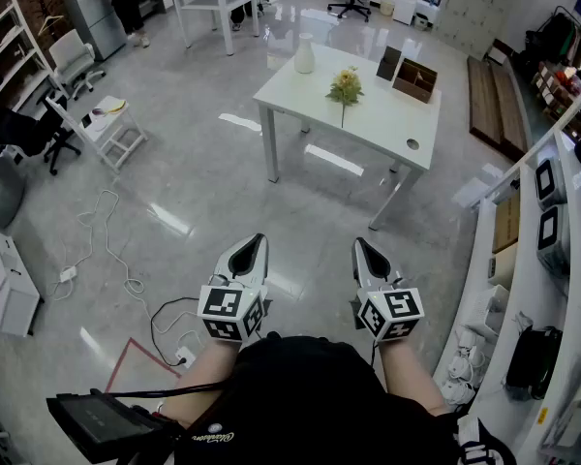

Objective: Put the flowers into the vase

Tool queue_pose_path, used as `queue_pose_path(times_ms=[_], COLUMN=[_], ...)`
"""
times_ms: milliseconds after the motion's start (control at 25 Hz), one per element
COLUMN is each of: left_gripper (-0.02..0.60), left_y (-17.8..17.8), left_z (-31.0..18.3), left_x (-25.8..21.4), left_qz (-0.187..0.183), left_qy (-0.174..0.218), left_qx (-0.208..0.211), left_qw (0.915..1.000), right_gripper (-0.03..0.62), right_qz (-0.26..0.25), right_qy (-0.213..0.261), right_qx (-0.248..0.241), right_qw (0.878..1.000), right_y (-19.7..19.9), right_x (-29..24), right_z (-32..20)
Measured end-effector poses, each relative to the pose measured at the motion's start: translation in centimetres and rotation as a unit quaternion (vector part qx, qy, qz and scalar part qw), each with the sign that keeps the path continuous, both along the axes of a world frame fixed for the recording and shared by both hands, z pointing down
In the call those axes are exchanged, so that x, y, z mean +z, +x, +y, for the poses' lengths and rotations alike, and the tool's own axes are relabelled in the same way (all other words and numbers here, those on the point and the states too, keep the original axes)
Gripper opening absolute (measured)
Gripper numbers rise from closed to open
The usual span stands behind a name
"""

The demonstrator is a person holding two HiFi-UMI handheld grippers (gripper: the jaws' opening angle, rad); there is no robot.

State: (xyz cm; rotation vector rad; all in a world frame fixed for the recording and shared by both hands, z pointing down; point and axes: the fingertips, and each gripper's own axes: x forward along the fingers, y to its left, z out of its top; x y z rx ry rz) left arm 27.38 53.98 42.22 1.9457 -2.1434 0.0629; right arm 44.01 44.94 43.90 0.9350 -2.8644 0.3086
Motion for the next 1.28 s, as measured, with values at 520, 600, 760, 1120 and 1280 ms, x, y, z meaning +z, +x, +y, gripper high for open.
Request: queue_pose_path(times_ms=[520, 600, 760, 1120, 1280], left_gripper=[0.006, 0.006, 0.006, 0.006, 0.006], left_y=[-1.1, -1.2, -1.9, -6.1, -7.2], left_z=[-0.6, -0.6, -0.6, 0.6, -0.3], left_x=[0.1, 0.2, 0.6, 2.5, 3.5], left_qz=[0.005, 0.007, 0.011, 0.026, 0.037], left_qy=[0.001, 0.001, -0.001, -0.021, -0.031], left_qx=[0.001, 0.001, 0.001, 0.004, 0.004], left_qw=[1.0, 1.0, 0.9999, 0.9995, 0.9988], right_gripper=[-0.002, -0.002, -0.002, -0.002, -0.002], right_qz=[-0.005, -0.008, 0.0, 0.008, 0.017], right_qy=[-0.006, -0.006, -0.005, -0.025, -0.033], right_qx=[-0.014, -0.019, -0.02, -0.003, 0.003], right_qw=[1.0, 1.0, 1.0, 1.0, 0.999], right_y=[-1.6, -1.7, -2.5, -5.2, -5.9], right_x=[-0.2, -0.4, -0.1, 1.1, 1.8], right_z=[-0.4, -0.3, -0.3, -0.5, -1.7])
